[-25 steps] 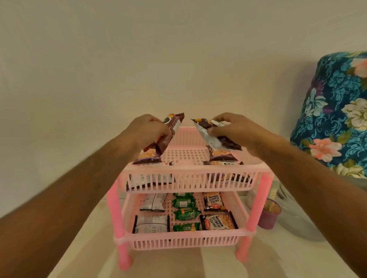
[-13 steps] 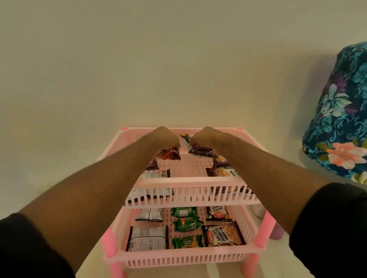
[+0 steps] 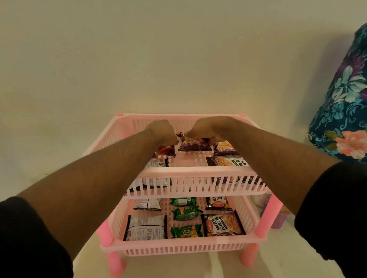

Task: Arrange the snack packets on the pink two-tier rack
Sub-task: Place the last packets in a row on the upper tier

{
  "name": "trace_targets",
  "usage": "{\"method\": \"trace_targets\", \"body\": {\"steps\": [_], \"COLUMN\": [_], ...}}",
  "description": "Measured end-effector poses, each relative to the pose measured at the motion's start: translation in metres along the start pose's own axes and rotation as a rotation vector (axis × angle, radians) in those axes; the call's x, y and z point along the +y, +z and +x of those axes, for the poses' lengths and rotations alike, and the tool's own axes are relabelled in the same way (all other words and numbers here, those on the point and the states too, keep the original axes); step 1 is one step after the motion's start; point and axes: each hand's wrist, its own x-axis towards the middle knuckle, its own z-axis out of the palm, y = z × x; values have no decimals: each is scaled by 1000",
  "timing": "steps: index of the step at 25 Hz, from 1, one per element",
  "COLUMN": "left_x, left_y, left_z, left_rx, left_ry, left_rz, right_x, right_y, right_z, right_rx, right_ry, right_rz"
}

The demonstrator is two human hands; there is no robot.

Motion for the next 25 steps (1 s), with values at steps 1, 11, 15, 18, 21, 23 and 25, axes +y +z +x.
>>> {"method": "trace_targets", "body": {"steps": [1,11,15,18,21,23,25], "left_x": [0,3,2,1,0,1,2], "left_y": [0,-6,-5,-6,-14,-21,-28], "left_z": [-2,-3,-3,-6,-13,-22,-34], "left_rx": [41,-39,-31,-12,33,28,32], "left_ry": [19,100,102,130,172,189,214], "left_rz": [48,117,161,170,228,241,280], "right_x": [2,17,16,16,7,1,-4], "right_y": [-4,5,10,9,5,1,-4], "right_z": [0,0,6,4,-9,-28,-50], "right_rx": [28,78,102,101,111,147,214], "right_ry": [-33,-294,-284,-270,-285,-327,-401], "right_rz": [-97,-821,-843,-873,-870,-803,-745]}}
